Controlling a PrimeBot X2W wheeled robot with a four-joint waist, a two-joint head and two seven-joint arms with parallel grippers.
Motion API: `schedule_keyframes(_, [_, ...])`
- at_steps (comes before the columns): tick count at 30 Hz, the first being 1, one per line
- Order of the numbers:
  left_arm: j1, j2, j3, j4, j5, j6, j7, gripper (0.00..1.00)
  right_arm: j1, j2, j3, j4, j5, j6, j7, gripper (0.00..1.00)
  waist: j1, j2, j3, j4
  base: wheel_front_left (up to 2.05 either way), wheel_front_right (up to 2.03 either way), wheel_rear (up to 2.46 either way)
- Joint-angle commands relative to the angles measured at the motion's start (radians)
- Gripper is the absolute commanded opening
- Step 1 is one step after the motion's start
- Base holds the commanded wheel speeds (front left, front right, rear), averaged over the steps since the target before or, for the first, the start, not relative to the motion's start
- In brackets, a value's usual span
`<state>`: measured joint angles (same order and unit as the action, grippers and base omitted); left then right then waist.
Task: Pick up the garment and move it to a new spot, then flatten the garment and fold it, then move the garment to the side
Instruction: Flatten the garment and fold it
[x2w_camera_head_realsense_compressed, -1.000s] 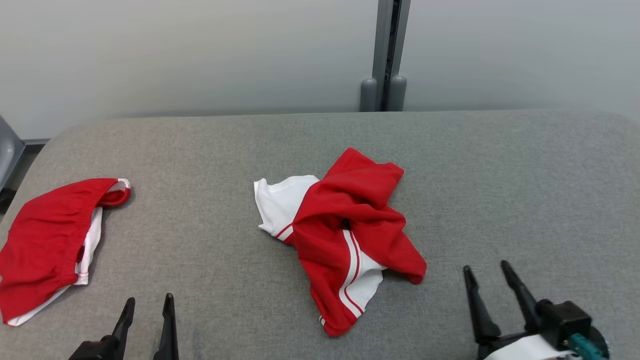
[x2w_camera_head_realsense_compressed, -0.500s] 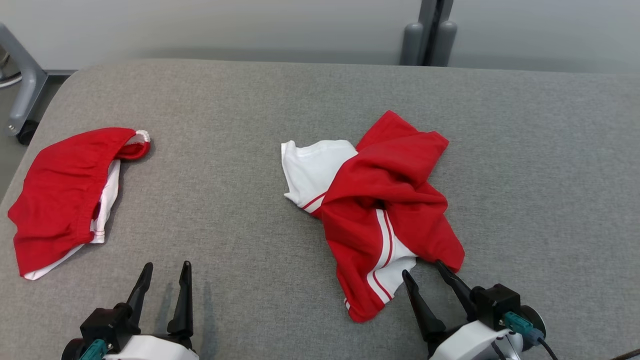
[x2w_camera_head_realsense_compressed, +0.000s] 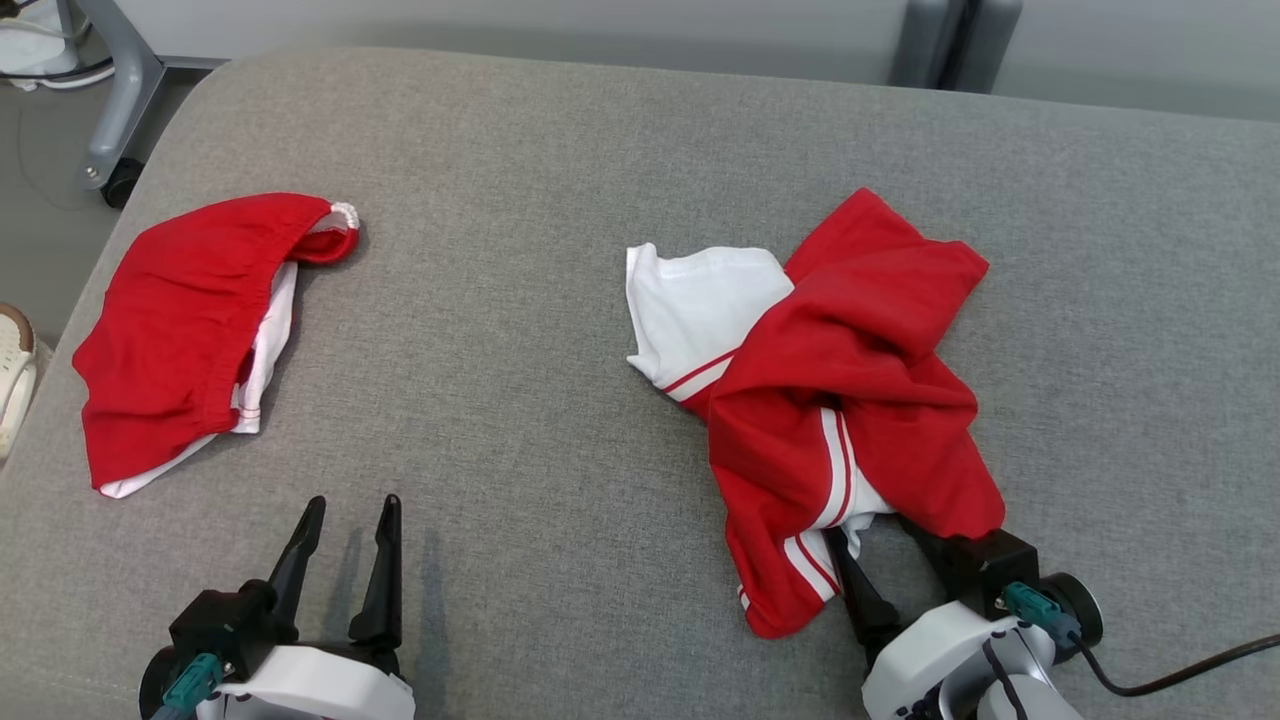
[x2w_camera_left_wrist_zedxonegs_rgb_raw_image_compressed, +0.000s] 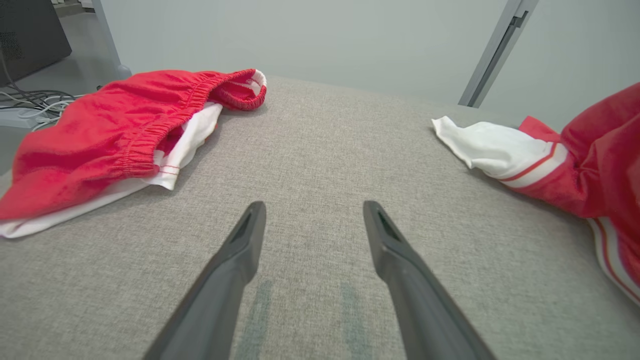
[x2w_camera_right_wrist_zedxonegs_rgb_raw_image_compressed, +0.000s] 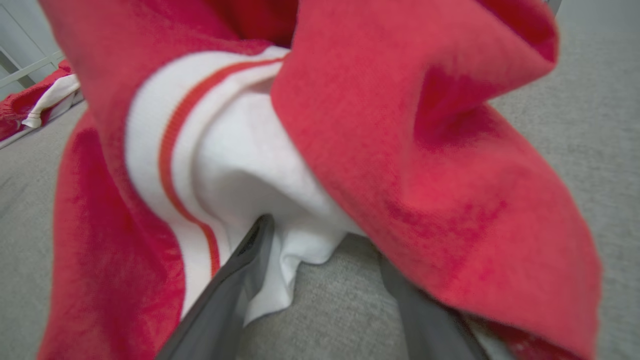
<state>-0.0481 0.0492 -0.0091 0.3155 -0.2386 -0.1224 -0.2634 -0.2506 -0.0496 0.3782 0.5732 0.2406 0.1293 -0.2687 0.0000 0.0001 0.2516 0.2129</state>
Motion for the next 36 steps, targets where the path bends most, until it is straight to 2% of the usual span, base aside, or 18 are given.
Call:
schedule_keyframes(1, [-0.009, 0.003, 0.003, -0.001, -0.006, -0.002, -0.002, 1.00, 0.036, -0.001, 0.012, 0.031, 0.006, 0.003, 0.009, 1.00, 0.0000, -0.0001, 0.001, 0.000, 0.00, 0.00, 0.00])
schedule_keyframes(2, [-0.008, 0.003, 0.004, 0.000, -0.008, -0.002, -0.002, 1.00, 0.043, -0.002, 0.013, 0.038, 0.004, 0.003, 0.009, 1.00, 0.0000, -0.0001, 0.001, -0.002, 0.00, 0.00, 0.00])
schedule_keyframes(3, [-0.006, 0.003, 0.005, 0.002, -0.009, -0.003, -0.002, 1.00, 0.048, -0.002, 0.014, 0.044, 0.005, 0.003, 0.010, 0.91, 0.0000, -0.0001, 0.000, -0.004, 0.00, 0.00, 0.00])
schedule_keyframes(4, [-0.005, 0.003, 0.007, 0.004, -0.009, -0.003, -0.002, 1.00, 0.049, -0.002, 0.017, 0.046, 0.008, 0.003, 0.010, 0.65, 0.0000, -0.0001, -0.002, -0.007, 0.00, 0.00, 0.00])
schedule_keyframes(5, [-0.004, 0.003, 0.008, 0.005, -0.009, -0.003, -0.002, 1.00, 0.049, -0.002, 0.020, 0.046, 0.014, 0.003, 0.010, 0.00, 0.0000, -0.0001, -0.004, -0.010, 0.00, 0.00, 0.00])
schedule_keyframes(12, [-0.007, 0.003, 0.004, 0.004, -0.004, -0.006, -0.002, 1.00, 0.026, -0.004, -0.011, -0.096, 0.026, 0.002, 0.004, 0.00, 0.0000, -0.0001, -0.043, -0.042, 0.00, 0.00, 0.00])
schedule_keyframes(18, [0.030, 0.003, 0.001, 0.011, 0.008, -0.007, -0.002, 1.00, 0.037, -0.003, -0.004, -0.285, 0.059, 0.002, 0.004, 0.00, 0.0000, -0.0001, -0.141, -0.113, 0.00, 0.00, 0.00])
schedule_keyframes(24, [0.066, 0.003, -0.027, 0.018, -0.002, 0.007, -0.002, 1.00, -0.031, -0.009, -0.008, -0.423, 0.067, 0.002, 0.004, 0.00, 0.0000, -0.0001, -0.242, -0.186, 0.00, 0.00, 0.00])
schedule_keyframes(30, [0.076, 0.004, -0.062, 0.011, -0.025, 0.030, -0.002, 1.00, -0.153, -0.045, -0.008, -0.477, 0.093, 0.002, 0.012, 0.00, 0.0000, -0.0001, -0.272, -0.206, 0.00, 0.00, 0.00])
schedule_keyframes(36, [0.079, 0.004, -0.082, 0.014, -0.032, 0.034, -0.002, 1.00, -0.293, -0.059, 0.051, -0.458, 0.110, 0.002, 0.038, 0.00, 0.0000, -0.0001, -0.269, -0.162, 0.00, 0.00, 0.00])
